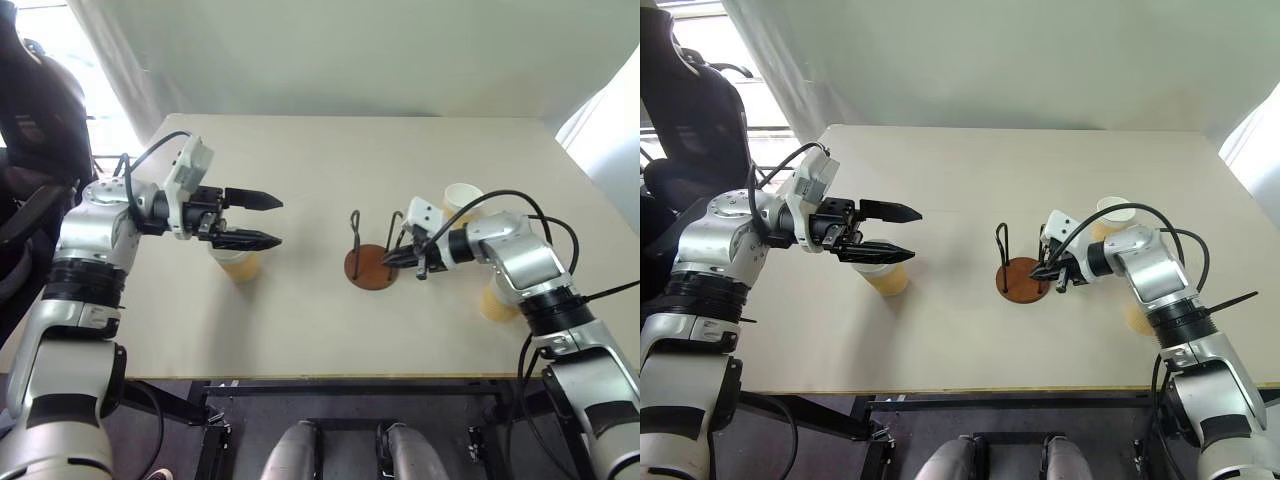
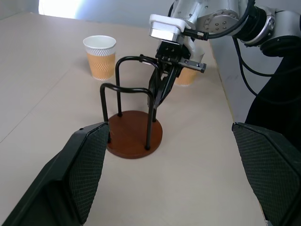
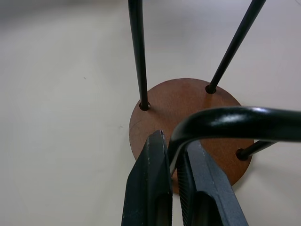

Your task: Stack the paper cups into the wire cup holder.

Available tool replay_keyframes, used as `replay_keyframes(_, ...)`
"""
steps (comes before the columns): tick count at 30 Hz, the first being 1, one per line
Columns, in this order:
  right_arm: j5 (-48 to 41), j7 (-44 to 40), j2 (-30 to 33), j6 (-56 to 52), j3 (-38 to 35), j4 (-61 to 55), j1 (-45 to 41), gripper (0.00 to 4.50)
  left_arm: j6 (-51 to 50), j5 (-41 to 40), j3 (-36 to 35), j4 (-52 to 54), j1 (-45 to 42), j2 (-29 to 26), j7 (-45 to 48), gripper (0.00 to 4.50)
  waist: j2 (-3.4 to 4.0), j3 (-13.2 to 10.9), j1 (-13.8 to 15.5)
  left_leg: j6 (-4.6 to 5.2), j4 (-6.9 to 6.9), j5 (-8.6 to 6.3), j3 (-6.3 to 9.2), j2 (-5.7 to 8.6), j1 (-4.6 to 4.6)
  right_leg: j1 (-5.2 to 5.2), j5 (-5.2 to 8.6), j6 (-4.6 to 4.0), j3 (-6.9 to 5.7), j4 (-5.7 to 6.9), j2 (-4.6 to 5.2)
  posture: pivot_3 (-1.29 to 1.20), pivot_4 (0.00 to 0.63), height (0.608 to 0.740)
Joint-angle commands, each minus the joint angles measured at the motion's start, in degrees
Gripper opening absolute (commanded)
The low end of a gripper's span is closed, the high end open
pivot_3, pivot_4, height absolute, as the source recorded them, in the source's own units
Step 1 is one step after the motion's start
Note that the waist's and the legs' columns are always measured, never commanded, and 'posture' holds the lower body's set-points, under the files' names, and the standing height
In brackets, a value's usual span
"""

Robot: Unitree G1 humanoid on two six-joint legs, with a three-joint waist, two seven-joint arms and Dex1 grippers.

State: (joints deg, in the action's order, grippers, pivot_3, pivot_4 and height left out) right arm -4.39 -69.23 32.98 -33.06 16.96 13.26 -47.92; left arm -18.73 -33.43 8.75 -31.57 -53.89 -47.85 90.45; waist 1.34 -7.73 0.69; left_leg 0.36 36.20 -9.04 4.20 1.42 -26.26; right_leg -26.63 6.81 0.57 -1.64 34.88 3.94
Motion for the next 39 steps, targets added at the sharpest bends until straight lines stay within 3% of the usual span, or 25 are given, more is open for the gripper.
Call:
replay_keyframes(1, -0.52, -0.17, -0.29, 0.94, -0.17, -1.24, -1.36, 0.02, 0.09, 0.09, -1.22, 0.79, -1.49, -0.57, 2.05, 4.50, 0.00, 0.00, 0.01, 0.00, 0.00, 0.00, 0.00, 0.00, 0.00, 0.00, 0.00, 0.00, 0.00, -0.01, 0.00, 0.00, 0.150, 0.740)
replay_keyframes(14, 1.31, 0.54, -1.11, 3.81, 0.04, 4.07, -3.91, 0.02, -0.04, 1.84, -1.46, 0.23, -1.79, -0.50, 2.05, 4.50, 0.00, 0.00, -0.01, -0.04, 0.00, -0.01, 0.00, 0.00, 0.01, 0.00, -0.02, -0.04, 0.00, 0.01, 0.00, 0.00, 0.150, 0.740)
replay_keyframes(17, 1.82, -0.02, -0.79, 4.37, 0.25, 4.65, -4.27, 0.75, -0.20, 2.19, -1.40, 0.04, -2.05, -0.29, 2.05, 4.50, 0.00, 0.00, 0.01, -0.04, 0.00, -0.01, 0.01, 0.00, 0.00, 0.00, -0.02, -0.03, 0.00, 0.00, 0.00, 0.00, 0.150, 0.740)
replay_keyframes(21, 2.25, -0.96, -0.12, 4.87, 0.45, 4.84, -4.30, 2.08, -0.28, 2.46, -1.48, -0.11, -2.19, -0.09, 2.05, 4.50, 0.00, 0.00, 0.01, -0.04, 0.00, -0.01, 0.01, 0.00, -0.01, 0.00, -0.02, -0.03, 0.00, -0.02, 0.00, 0.00, 0.150, 0.740)
replay_keyframes(39, 3.50, -5.82, 4.79, 7.79, 0.85, 6.80, -6.72, 2.08, -0.88, 7.85, -2.65, 0.33, -1.58, 0.32, 2.04, 4.50, 0.00, 0.00, -0.03, -0.03, 0.00, 0.00, 0.01, 0.00, 0.00, 0.00, -0.02, -0.03, 0.00, -0.01, 0.00, 0.00, 0.150, 0.740)
